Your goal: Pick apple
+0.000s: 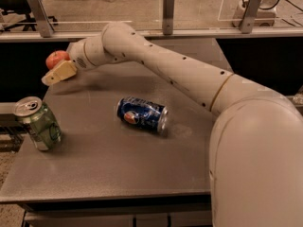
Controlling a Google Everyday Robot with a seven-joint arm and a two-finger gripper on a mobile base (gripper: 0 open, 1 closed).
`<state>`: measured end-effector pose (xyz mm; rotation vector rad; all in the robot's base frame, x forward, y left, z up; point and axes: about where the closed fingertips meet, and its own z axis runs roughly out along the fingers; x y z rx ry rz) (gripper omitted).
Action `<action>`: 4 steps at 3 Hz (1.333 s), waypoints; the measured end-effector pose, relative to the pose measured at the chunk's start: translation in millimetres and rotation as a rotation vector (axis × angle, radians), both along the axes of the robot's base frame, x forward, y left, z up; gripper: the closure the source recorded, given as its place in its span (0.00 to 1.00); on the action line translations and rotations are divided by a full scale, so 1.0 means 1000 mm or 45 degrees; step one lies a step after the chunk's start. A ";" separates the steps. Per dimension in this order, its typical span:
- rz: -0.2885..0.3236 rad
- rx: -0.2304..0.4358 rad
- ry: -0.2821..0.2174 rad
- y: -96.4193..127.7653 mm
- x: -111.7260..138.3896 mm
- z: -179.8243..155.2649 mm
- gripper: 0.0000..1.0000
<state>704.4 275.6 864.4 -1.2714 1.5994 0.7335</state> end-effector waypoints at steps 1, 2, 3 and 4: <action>-0.087 0.045 0.028 -0.016 0.007 -0.014 0.00; -0.096 0.054 0.020 -0.015 0.009 -0.013 0.00; -0.091 0.053 0.022 -0.013 0.007 -0.014 0.19; -0.088 0.053 0.024 -0.011 0.006 -0.015 0.42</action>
Offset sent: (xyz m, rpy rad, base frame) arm 0.0049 -0.0127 -0.0125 0.0276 0.0197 -0.0551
